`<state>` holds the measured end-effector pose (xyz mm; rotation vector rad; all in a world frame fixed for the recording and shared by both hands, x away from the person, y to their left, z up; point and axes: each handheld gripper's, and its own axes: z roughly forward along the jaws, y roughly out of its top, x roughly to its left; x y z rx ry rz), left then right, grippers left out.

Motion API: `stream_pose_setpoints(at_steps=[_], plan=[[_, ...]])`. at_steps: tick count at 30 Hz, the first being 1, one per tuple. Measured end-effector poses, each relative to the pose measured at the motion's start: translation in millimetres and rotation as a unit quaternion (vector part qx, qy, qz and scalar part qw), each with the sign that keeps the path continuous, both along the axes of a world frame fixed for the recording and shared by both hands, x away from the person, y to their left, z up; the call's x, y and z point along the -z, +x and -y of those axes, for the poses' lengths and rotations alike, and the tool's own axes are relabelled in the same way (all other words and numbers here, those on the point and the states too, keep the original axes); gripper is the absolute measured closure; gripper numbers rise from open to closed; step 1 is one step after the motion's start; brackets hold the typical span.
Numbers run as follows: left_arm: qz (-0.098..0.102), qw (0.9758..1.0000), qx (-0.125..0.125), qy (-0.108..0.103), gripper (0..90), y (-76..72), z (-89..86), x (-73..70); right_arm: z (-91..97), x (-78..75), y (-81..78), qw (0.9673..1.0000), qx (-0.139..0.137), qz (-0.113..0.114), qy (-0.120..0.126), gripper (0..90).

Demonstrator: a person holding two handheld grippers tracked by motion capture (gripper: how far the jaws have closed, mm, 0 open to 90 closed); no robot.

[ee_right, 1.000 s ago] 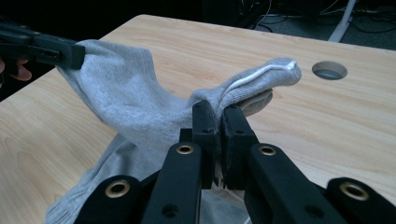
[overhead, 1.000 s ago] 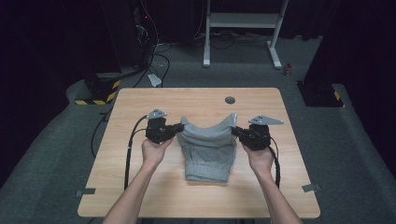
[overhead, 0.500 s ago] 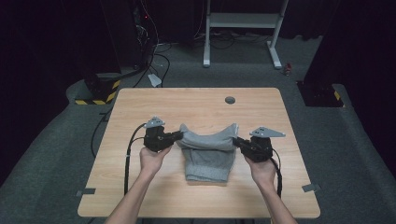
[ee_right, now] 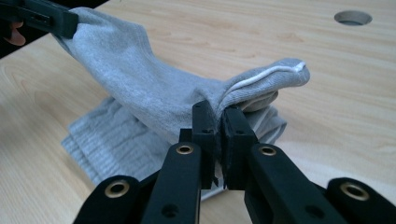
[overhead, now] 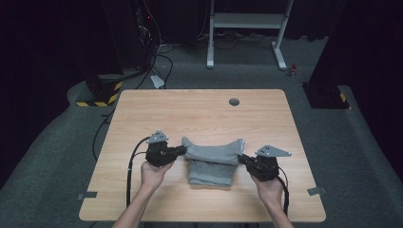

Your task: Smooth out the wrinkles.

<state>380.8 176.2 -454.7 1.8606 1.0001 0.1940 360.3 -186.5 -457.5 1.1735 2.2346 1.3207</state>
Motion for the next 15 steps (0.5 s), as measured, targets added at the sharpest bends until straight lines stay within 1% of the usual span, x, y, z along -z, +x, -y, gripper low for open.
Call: stream_pose_setpoints(at_steps=[1, 2, 3, 4, 5, 7, 9, 11, 13, 15], plan=[[0.0, 1.0, 0.0, 0.0, 86.1, 0.0, 0.0, 0.0, 0.0, 0.0, 0.0, 1.0, 0.0, 0.0, 0.0, 85.7], [0.0, 1.0, 0.001, -0.001, 86.1, -2.5, 0.1, 1.7, 0.7, 4.8, -4.8, 1.0, -0.003, -0.001, -0.002, 85.7], [0.0, 1.0, 0.002, 0.003, 86.1, -6.2, 0.7, 4.1, 1.0, 7.0, -7.0, 1.0, -0.002, -0.003, -0.001, 85.7], [-0.001, 0.9999, 0.004, 0.011, 86.1, -11.2, 1.5, 8.3, 1.1, 9.9, -9.9, 1.0, -0.003, -0.007, -0.001, 85.6], [-0.001, 0.9998, 0.006, 0.017, 86.0, -13.4, 1.6, 11.4, 0.5, 14.5, -13.6, 0.9999, -0.005, -0.009, -0.006, 85.6], [-0.009, 0.9998, 0.008, 0.015, 86.0, -17.2, 1.3, 18.1, 0.2, 19.8, -16.6, 0.9999, -0.006, -0.01, -0.011, 85.6], [-0.018, 0.9996, 0.01, 0.019, 86.0, -21.7, 0.5, 25.0, 0.8, 24.4, -19.7, 0.9998, -0.004, -0.019, -0.008, 85.5], [-0.025, 0.9993, 0.011, 0.024, 85.9, -24.1, -0.1, 30.1, 0.5, 28.0, -22.7, 0.9996, -0.009, -0.023, -0.014, 85.3], [-0.035, 0.9991, 0.009, 0.02, 85.7, -26.4, -0.4, 35.7, 0.3, 31.3, -25.4, 0.9993, -0.012, -0.03, -0.017, 85.1], [-0.041, 0.9988, 0.01, 0.024, 85.7, -28.0, 0.4, 40.3, -1.2, 35.3, -27.5, 0.9988, -0.013, -0.039, -0.026, 84.9]])
